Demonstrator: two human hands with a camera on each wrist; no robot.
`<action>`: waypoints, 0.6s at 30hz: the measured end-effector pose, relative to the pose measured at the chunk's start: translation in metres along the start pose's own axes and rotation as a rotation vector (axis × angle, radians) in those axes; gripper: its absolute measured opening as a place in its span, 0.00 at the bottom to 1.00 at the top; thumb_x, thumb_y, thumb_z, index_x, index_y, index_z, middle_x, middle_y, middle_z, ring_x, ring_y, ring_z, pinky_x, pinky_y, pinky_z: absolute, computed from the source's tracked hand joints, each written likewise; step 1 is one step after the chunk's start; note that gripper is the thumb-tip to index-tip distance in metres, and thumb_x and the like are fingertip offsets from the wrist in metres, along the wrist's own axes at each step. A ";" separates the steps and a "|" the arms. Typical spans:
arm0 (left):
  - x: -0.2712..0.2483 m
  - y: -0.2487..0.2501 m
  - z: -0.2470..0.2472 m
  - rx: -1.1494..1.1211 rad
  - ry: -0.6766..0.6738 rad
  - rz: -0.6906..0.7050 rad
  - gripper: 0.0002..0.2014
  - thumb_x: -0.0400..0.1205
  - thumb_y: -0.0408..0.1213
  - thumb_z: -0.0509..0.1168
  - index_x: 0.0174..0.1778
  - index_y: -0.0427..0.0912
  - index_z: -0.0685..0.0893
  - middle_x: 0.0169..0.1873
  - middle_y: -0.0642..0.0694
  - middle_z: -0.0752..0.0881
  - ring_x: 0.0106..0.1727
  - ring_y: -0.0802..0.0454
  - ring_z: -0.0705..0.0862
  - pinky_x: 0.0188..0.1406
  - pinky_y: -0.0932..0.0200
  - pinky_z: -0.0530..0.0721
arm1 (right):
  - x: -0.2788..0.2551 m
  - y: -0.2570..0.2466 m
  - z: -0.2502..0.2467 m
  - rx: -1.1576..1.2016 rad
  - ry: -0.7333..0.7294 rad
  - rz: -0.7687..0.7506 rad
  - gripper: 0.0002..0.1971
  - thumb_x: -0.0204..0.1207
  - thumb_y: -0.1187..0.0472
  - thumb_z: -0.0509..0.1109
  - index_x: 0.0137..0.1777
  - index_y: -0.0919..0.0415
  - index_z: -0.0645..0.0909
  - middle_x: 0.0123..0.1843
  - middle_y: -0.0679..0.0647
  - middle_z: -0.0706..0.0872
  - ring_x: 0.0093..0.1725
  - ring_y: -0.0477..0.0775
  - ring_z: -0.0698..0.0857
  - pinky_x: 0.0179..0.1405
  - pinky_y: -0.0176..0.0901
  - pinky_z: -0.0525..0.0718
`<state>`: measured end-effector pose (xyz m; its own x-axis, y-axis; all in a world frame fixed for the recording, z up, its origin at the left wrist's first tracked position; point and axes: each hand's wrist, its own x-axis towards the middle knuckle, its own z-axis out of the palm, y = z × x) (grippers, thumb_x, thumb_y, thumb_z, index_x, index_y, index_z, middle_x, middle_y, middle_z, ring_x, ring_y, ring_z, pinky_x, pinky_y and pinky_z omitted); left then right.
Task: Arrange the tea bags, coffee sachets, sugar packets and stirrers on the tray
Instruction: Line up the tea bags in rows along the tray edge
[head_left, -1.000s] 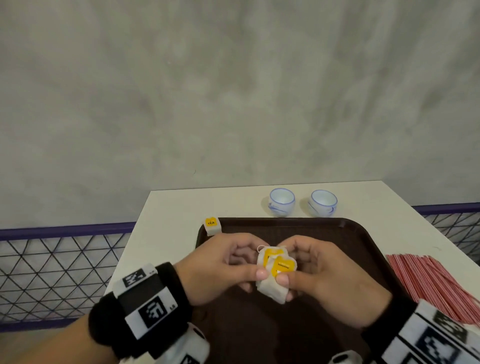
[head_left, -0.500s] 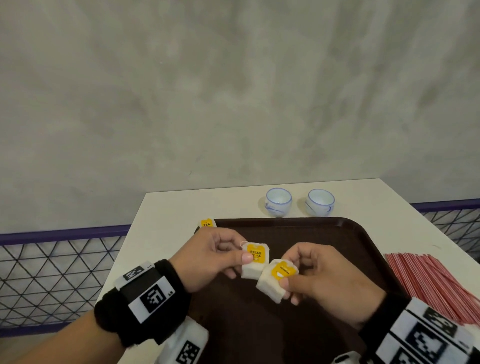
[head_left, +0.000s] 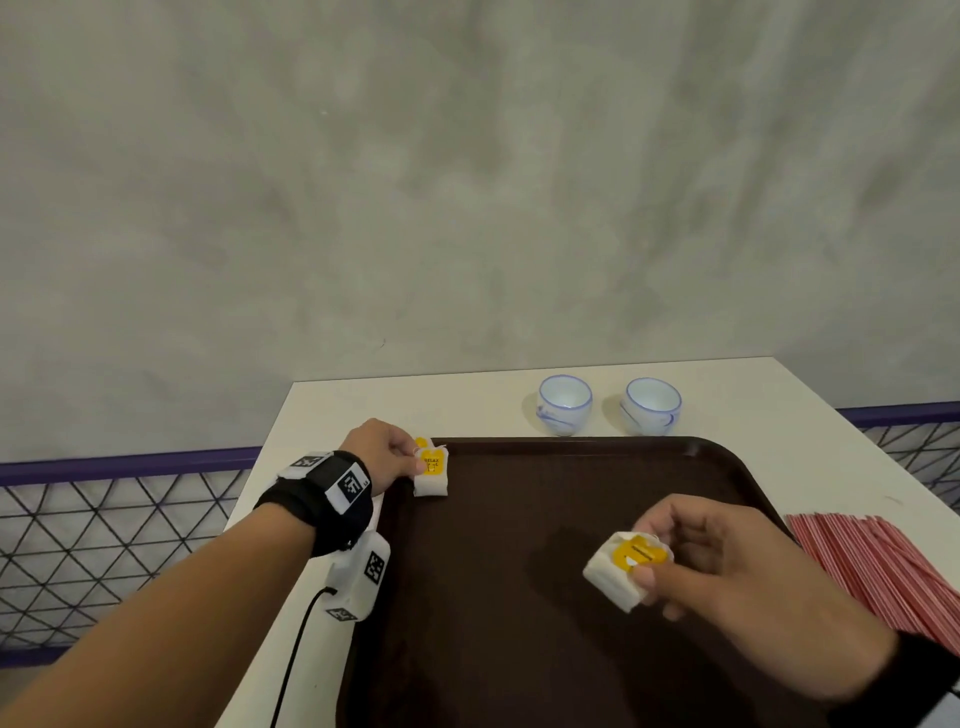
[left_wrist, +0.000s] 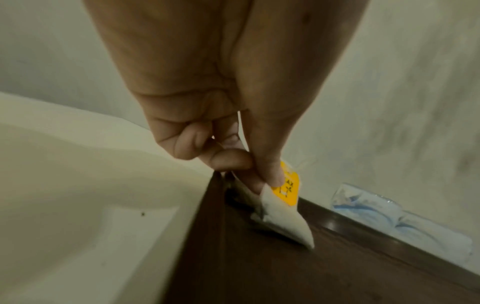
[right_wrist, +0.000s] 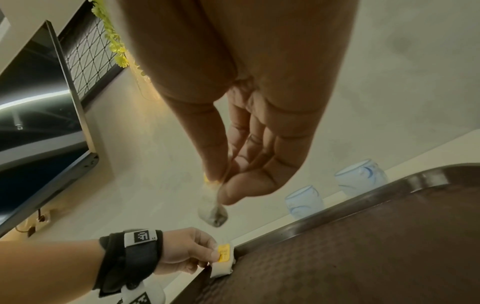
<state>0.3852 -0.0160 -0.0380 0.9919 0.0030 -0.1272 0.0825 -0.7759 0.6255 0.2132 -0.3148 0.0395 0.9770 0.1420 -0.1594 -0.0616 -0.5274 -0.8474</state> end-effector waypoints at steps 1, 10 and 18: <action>0.001 0.002 -0.001 0.050 0.012 -0.007 0.09 0.72 0.36 0.76 0.45 0.39 0.87 0.37 0.47 0.83 0.43 0.50 0.80 0.45 0.63 0.74 | 0.000 0.001 0.000 -0.003 0.005 0.000 0.06 0.73 0.66 0.75 0.45 0.54 0.84 0.42 0.48 0.90 0.41 0.50 0.90 0.39 0.42 0.89; 0.006 0.004 -0.010 0.117 0.078 -0.018 0.14 0.69 0.34 0.78 0.46 0.45 0.82 0.39 0.49 0.85 0.45 0.47 0.83 0.41 0.60 0.74 | 0.002 -0.001 0.009 0.013 -0.026 -0.011 0.07 0.73 0.65 0.76 0.44 0.53 0.84 0.42 0.49 0.90 0.42 0.51 0.90 0.41 0.46 0.90; -0.080 0.063 -0.036 -0.065 -0.199 0.359 0.18 0.71 0.54 0.71 0.52 0.50 0.83 0.42 0.52 0.87 0.34 0.59 0.82 0.38 0.67 0.78 | 0.009 -0.020 0.017 0.110 -0.023 -0.109 0.09 0.72 0.69 0.76 0.43 0.54 0.84 0.38 0.49 0.89 0.38 0.49 0.89 0.39 0.45 0.89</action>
<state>0.3141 -0.0424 0.0393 0.9211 -0.3878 -0.0345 -0.2530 -0.6637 0.7040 0.2199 -0.2885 0.0460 0.9743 0.2130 -0.0737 0.0215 -0.4132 -0.9104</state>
